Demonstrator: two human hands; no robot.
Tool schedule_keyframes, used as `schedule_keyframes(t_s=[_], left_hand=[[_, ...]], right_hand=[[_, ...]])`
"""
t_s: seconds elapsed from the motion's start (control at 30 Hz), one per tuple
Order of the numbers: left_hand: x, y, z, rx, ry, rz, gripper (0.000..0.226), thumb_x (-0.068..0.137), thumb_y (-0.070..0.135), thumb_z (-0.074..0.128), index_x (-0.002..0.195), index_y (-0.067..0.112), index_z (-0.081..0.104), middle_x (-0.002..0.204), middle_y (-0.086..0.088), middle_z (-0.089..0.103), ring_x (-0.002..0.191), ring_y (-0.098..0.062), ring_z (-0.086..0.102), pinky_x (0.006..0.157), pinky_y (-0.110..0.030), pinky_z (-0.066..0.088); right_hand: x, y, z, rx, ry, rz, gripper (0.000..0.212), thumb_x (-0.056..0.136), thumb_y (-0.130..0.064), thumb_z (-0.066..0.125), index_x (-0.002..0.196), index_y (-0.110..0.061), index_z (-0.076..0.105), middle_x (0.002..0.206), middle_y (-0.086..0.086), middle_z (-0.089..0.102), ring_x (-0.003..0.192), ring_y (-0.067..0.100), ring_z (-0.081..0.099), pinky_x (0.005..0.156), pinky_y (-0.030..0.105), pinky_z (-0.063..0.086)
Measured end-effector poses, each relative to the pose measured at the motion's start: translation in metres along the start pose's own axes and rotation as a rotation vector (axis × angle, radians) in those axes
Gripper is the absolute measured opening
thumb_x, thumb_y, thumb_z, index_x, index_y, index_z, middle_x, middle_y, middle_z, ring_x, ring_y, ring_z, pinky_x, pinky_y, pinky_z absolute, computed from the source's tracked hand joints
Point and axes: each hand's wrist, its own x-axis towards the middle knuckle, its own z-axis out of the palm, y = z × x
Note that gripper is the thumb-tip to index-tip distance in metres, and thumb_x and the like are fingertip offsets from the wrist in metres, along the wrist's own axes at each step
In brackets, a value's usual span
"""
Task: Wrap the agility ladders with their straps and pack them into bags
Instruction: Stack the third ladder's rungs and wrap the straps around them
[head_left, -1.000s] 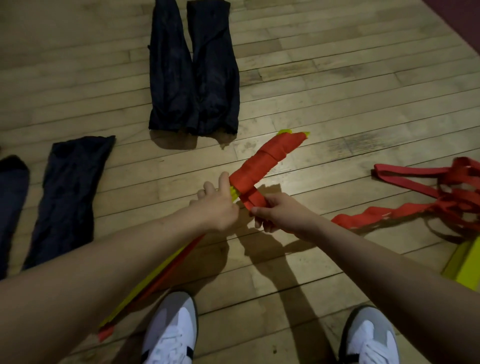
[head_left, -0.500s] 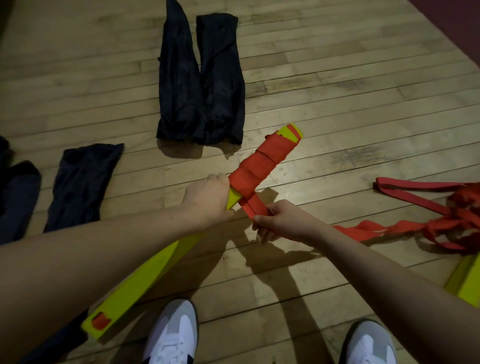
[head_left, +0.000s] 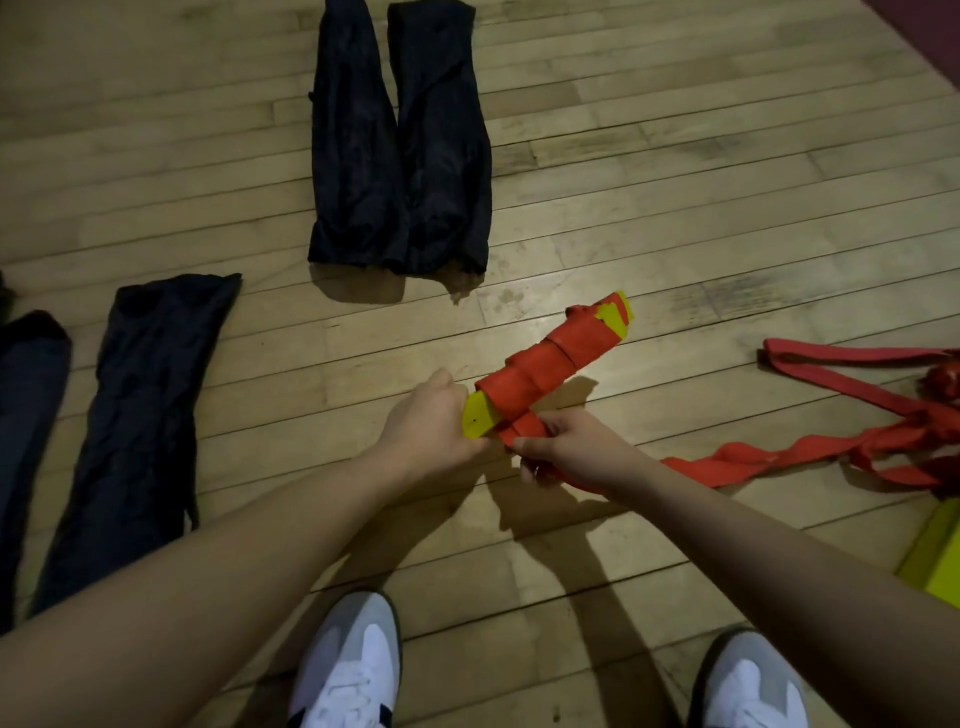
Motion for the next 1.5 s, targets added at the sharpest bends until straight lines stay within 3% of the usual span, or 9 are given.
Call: schedule_keyframes(t_s=[0.07, 0.2, 0.4, 0.47, 0.6, 0.67, 0.83, 1.2, 1.5], left_hand=[[0.0, 0.0, 0.0, -0.1, 0.009, 0.004, 0.046, 0.074, 0.041, 0.078, 0.102, 0.01, 0.057, 0.105, -0.002, 0.042, 0.091, -0.02, 0.053, 0.078, -0.035, 0.048], [-0.004, 0.009, -0.001, -0.05, 0.015, -0.046, 0.047, 0.08, 0.031, 0.074, 0.114, 0.015, 0.046, 0.101, -0.004, 0.06, 0.09, -0.023, 0.06, 0.073, -0.036, 0.051], [-0.008, 0.01, -0.008, -0.107, 0.008, -0.14, 0.056, 0.086, 0.032, 0.067, 0.126, 0.016, 0.03, 0.1, -0.006, 0.057, 0.082, -0.023, 0.061, 0.071, -0.036, 0.054], [-0.01, 0.012, -0.012, -0.147, -0.079, -0.149, 0.064, 0.09, 0.032, 0.06, 0.137, 0.014, 0.022, 0.111, -0.011, 0.051, 0.091, -0.025, 0.059, 0.077, -0.037, 0.051], [-0.018, 0.012, -0.012, -0.081, -0.199, -0.114, 0.073, 0.095, 0.025, 0.05, 0.15, 0.01, 0.004, 0.143, -0.021, 0.027, 0.133, -0.037, 0.033, 0.109, -0.045, 0.031], [-0.022, 0.01, -0.013, -0.081, -0.186, -0.115, 0.078, 0.092, 0.031, 0.058, 0.149, 0.009, 0.009, 0.143, -0.018, 0.025, 0.134, -0.034, 0.032, 0.11, -0.044, 0.032], [-0.03, 0.006, -0.014, -0.005, -0.03, -0.034, 0.067, 0.077, 0.048, 0.073, 0.127, 0.013, 0.045, 0.109, -0.003, 0.037, 0.102, -0.022, 0.053, 0.087, -0.039, 0.05], [-0.018, 0.015, 0.002, -0.028, 0.055, -0.062, 0.047, 0.087, 0.028, 0.065, 0.122, 0.011, 0.037, 0.115, -0.01, 0.048, 0.099, -0.027, 0.057, 0.07, -0.033, 0.043], [-0.012, 0.016, 0.003, 0.071, 0.124, -0.127, 0.048, 0.088, 0.036, 0.063, 0.119, 0.01, 0.037, 0.116, -0.011, 0.048, 0.105, -0.028, 0.054, 0.08, -0.036, 0.046]], right_hand=[[-0.003, 0.0, 0.0, 0.044, -0.036, 0.015, 0.012, 0.096, -0.009, 0.053, 0.097, 0.001, 0.058, 0.069, 0.011, 0.066, 0.057, 0.019, 0.06, 0.054, 0.026, 0.05], [-0.007, -0.004, -0.004, 0.045, -0.122, 0.057, 0.013, 0.097, -0.008, 0.053, 0.102, 0.003, 0.056, 0.079, 0.014, 0.07, 0.064, 0.022, 0.066, 0.065, 0.03, 0.055], [-0.014, -0.005, 0.004, 0.009, -0.133, 0.067, 0.012, 0.095, -0.008, 0.056, 0.102, 0.002, 0.054, 0.074, 0.014, 0.067, 0.059, 0.024, 0.062, 0.062, 0.032, 0.052], [-0.014, -0.004, 0.005, 0.027, -0.063, 0.029, 0.011, 0.095, -0.01, 0.057, 0.1, 0.0, 0.055, 0.071, 0.012, 0.066, 0.057, 0.024, 0.06, 0.061, 0.033, 0.049], [-0.013, -0.005, 0.009, 0.046, -0.009, -0.005, 0.008, 0.096, -0.011, 0.055, 0.091, -0.004, 0.055, 0.068, 0.01, 0.064, 0.055, 0.023, 0.056, 0.054, 0.03, 0.047], [-0.012, -0.006, 0.012, 0.054, 0.004, -0.02, 0.012, 0.097, -0.013, 0.054, 0.087, -0.006, 0.056, 0.065, 0.008, 0.063, 0.052, 0.02, 0.054, 0.052, 0.028, 0.046], [-0.014, -0.006, 0.013, 0.069, 0.019, -0.005, 0.013, 0.096, -0.01, 0.053, 0.084, -0.005, 0.056, 0.061, 0.006, 0.061, 0.052, 0.019, 0.053, 0.051, 0.027, 0.045], [-0.007, -0.008, 0.012, 0.148, 0.011, 0.03, 0.012, 0.094, -0.004, 0.051, 0.083, -0.008, 0.053, 0.058, 0.007, 0.062, 0.047, 0.017, 0.056, 0.048, 0.022, 0.046], [0.001, -0.013, 0.008, 0.122, 0.015, -0.027, 0.011, 0.097, -0.012, 0.053, 0.087, -0.007, 0.055, 0.07, 0.014, 0.064, 0.054, 0.02, 0.057, 0.053, 0.024, 0.047]])
